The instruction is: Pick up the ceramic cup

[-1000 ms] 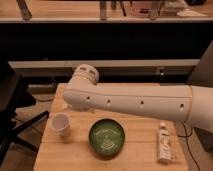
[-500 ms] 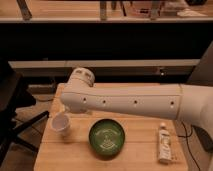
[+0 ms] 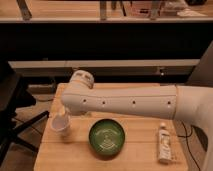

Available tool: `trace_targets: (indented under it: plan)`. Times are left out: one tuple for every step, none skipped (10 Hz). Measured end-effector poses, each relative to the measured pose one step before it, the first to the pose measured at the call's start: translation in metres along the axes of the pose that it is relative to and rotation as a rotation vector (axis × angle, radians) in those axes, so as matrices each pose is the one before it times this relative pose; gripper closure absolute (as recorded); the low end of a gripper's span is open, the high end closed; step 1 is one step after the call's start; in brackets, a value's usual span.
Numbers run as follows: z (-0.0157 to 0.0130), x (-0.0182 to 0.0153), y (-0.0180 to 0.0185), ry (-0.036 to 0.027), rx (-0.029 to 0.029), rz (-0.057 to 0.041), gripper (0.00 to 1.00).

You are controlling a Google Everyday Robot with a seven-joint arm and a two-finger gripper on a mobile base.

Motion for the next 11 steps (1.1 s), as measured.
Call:
trace_targets:
  plan:
    - [0.00360, -0.00141, 0.00079, -0.00472, 0.00249, -0.00944, 0.20]
    - [0.00218, -0.00090, 0.00057, -0.00368, 0.00113, -0.00868, 0.20]
    - [0.00273, -0.00045, 0.00086, -0.00808, 0.00077, -0.01477, 0.20]
    - [0.00713, -0.00226, 0.00200, -0.01434, 0.00018, -0.01110, 0.20]
    - [0.00796, -0.00233, 0.00182, -0.01197, -0.00093, -0.00585, 0.20]
    - [0.00901, -0.00190, 0.00089, -0.00899, 0.00235, -0.00935, 0.20]
    - [0.00537, -0.00056, 0.00077, -0.00830, 0.00197, -0.01228, 0.20]
    - [0.00142, 0.00105, 0.00041, -0.00430, 0.00150, -0.00695, 0.20]
    - [0.00282, -0.00020, 0.00119, -0.00581, -0.00074, -0.00314, 0.20]
    - [0.00648, -0.00270, 0.00053, -0.01154, -0.00040, -0.00382, 0.20]
    - [0.01192, -0.00255, 0.00106, -0.00933, -0.00057, -0.01233, 0.20]
